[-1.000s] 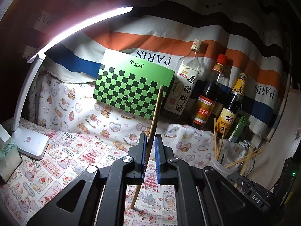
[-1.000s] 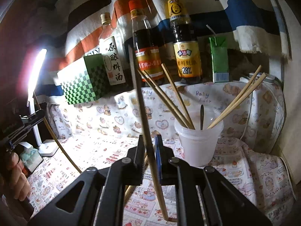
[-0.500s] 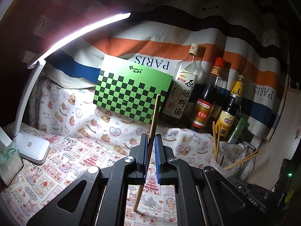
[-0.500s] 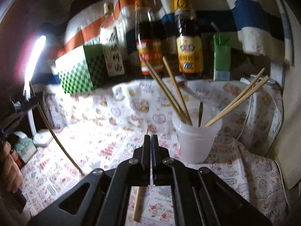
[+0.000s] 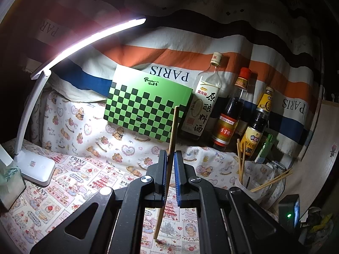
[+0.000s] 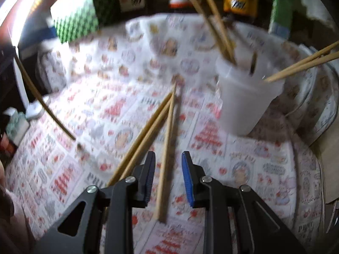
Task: Organize utensils
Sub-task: 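Open the right tool over the cup, then return it to the loose chopsticks, then close the right tool on a bamboo chopstick lying on the cloth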
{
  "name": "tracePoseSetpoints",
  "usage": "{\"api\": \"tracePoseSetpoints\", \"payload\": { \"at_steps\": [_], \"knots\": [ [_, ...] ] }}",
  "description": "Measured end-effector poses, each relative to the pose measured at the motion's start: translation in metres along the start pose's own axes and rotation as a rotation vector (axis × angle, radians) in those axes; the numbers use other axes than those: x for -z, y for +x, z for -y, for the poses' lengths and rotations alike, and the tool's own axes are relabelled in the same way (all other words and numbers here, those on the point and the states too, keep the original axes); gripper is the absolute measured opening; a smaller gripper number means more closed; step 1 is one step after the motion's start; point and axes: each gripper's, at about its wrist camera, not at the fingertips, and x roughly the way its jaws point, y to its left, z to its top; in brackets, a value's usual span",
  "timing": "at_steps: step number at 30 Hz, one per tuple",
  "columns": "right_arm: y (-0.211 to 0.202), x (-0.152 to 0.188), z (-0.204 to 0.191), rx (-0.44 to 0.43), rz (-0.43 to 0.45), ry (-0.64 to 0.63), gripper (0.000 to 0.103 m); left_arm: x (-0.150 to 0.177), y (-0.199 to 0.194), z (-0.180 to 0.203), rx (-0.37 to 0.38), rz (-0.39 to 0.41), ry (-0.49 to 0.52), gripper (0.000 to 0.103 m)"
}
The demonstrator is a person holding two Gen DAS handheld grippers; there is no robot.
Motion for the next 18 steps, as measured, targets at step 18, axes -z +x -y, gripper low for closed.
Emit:
{"api": "tracePoseSetpoints", "payload": {
  "at_steps": [18],
  "knots": [
    [0.014, 0.011, -0.013, 0.079, -0.076, -0.052, 0.023, 0.002, 0.002, -0.001, -0.008, -0.004, 0.004, 0.006]
  ]
}}
